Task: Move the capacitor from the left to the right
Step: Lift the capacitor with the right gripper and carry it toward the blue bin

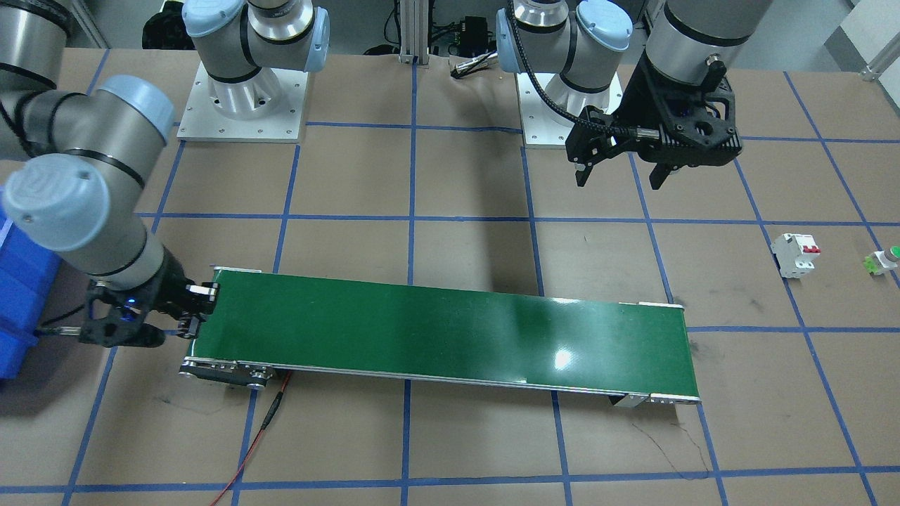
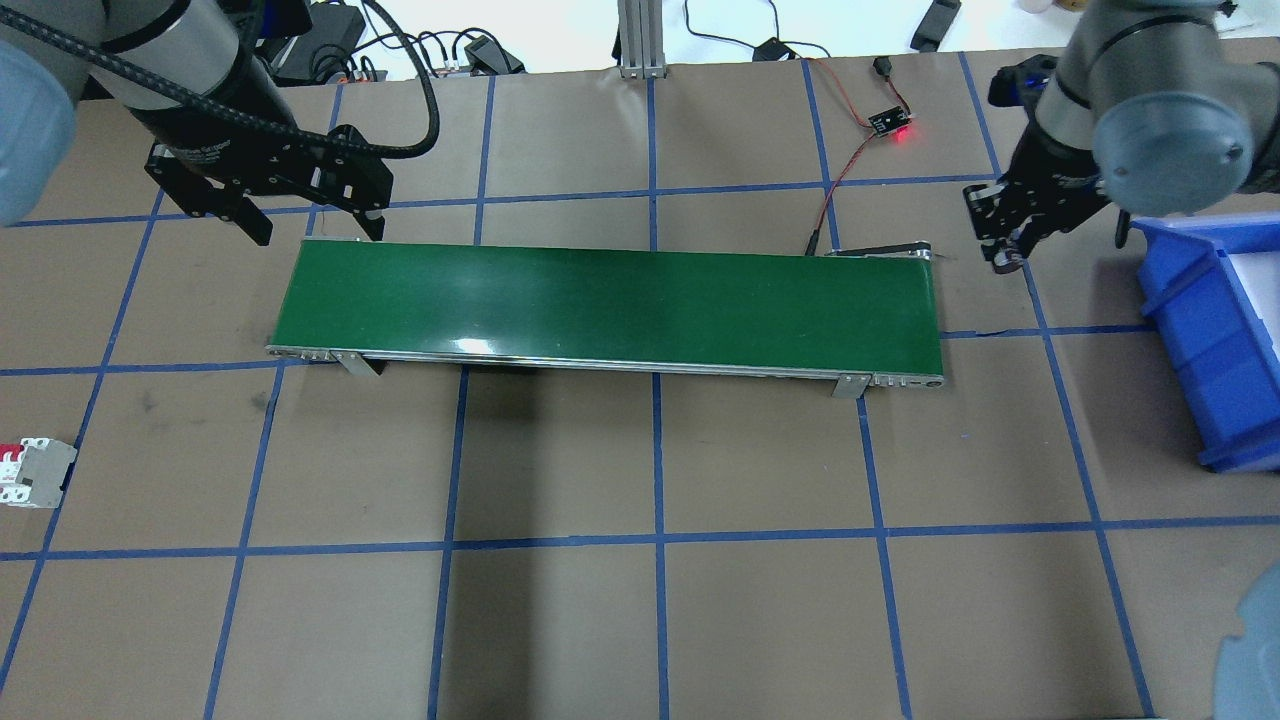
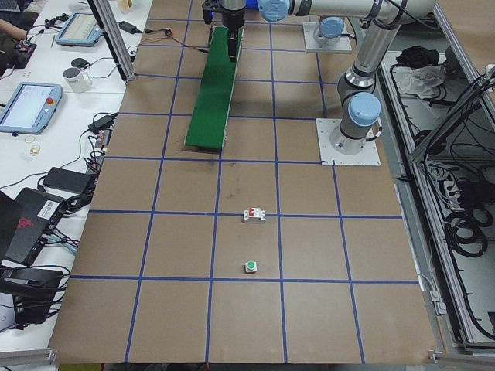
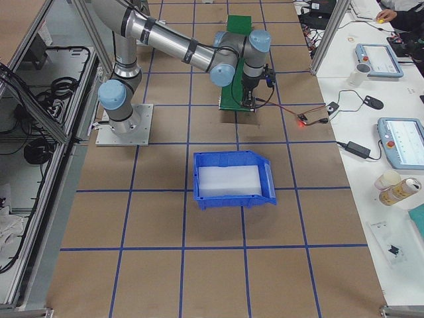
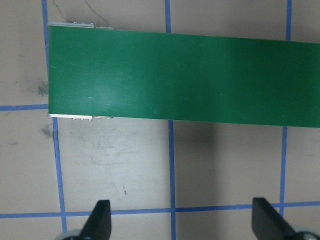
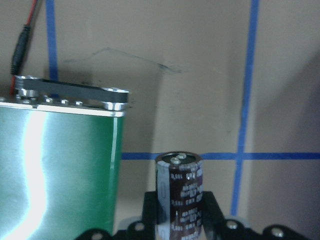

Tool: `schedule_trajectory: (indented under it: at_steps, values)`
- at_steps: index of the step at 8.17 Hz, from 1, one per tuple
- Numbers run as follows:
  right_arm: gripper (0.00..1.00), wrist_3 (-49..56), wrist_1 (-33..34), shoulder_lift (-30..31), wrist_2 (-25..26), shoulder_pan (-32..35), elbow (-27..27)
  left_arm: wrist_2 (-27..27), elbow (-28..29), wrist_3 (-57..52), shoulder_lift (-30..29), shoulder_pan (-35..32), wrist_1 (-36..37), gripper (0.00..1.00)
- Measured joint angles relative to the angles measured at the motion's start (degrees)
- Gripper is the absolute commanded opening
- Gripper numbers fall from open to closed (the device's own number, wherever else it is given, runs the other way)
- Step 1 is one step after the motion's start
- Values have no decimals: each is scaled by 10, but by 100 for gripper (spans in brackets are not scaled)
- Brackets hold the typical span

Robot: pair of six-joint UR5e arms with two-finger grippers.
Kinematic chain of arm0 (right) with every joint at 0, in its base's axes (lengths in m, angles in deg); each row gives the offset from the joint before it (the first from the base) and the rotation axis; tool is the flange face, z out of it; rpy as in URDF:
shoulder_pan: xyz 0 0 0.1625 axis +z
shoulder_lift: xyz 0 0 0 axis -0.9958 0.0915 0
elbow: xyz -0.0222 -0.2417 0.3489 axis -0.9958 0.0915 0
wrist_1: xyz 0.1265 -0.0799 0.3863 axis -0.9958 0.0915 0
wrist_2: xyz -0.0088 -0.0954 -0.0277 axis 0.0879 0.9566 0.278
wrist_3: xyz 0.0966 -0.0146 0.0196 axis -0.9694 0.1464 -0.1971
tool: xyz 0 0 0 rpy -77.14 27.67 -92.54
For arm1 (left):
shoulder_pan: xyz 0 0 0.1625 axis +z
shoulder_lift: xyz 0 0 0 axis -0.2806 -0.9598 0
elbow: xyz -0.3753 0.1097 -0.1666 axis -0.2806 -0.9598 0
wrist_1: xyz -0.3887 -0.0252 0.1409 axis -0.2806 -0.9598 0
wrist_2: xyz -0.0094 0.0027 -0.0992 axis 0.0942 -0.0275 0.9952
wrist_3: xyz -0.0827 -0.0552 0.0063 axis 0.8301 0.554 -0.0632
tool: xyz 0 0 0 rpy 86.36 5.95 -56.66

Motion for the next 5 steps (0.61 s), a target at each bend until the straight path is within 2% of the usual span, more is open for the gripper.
schedule_trajectory:
  at_steps: [3,5]
  values:
    - [0,168,-48,28,38,-94,47,0,0,0,0,0,0,100]
    - [0,301,-52,27,38,-176,55,1,1,-1,0,0,0,100]
